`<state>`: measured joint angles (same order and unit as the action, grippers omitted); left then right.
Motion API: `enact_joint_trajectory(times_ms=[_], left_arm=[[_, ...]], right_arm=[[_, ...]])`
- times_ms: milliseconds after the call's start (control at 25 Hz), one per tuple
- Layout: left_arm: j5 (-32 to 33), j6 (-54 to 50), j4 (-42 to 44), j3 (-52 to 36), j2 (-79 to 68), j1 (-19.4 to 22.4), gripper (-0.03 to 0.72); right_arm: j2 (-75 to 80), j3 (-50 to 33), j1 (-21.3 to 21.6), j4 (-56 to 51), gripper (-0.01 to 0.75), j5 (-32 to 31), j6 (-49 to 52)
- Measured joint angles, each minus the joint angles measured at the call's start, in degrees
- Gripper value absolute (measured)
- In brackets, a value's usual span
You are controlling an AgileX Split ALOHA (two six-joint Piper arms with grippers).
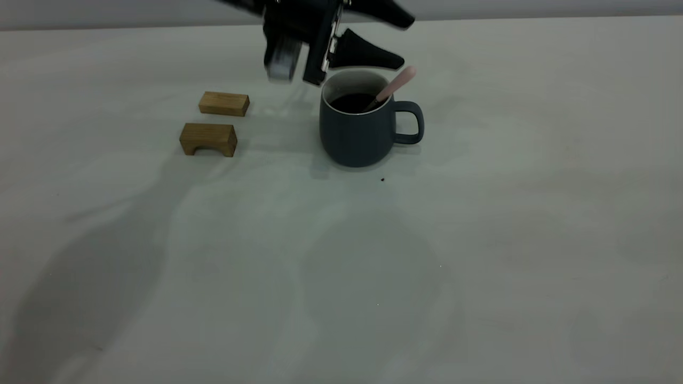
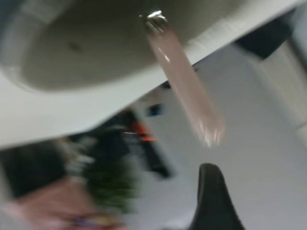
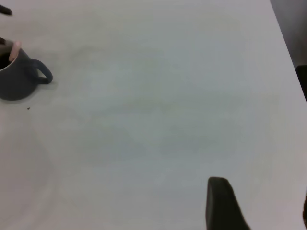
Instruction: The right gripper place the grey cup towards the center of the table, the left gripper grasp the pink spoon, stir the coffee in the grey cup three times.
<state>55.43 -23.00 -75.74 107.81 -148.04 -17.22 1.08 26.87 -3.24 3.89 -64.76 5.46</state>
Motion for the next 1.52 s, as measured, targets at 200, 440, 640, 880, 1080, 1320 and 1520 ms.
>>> enact_joint_trajectory(times_ms=[200, 440, 640, 880, 1080, 1320, 1520], left_arm=[[2.0, 14.8, 14.1, 0.0, 6.2, -1.1, 0.544], [2.9, 27.0, 31.7, 0.0, 13.7, -3.0, 0.544], [3.5, 29.1, 39.5, 0.0, 22.4, -5.5, 0.544], [5.4, 26.1, 58.1, -1.2, 37.0, -8.0, 0.544], [11.2, 14.5, 74.9, -6.4, 51.0, -8.1, 0.544], [11.5, 12.2, 82.9, -20.1, 71.1, -8.1, 0.544], [11.1, 12.2, 84.4, -36.8, 89.9, -8.1, 0.544]], right_arm=[[0.0, 0.0, 0.0, 0.0, 0.438, 0.0, 0.0], [0.0, 0.0, 0.0, 0.0, 0.438, 0.0, 0.0], [0.0, 0.0, 0.0, 0.0, 0.438, 0.0, 0.0], [0.0, 0.0, 0.0, 0.0, 0.438, 0.0, 0.0], [0.0, 0.0, 0.0, 0.0, 0.438, 0.0, 0.0], [0.0, 0.0, 0.0, 0.0, 0.438, 0.0, 0.0], [0.0, 0.0, 0.0, 0.0, 0.438, 0.0, 0.0]])
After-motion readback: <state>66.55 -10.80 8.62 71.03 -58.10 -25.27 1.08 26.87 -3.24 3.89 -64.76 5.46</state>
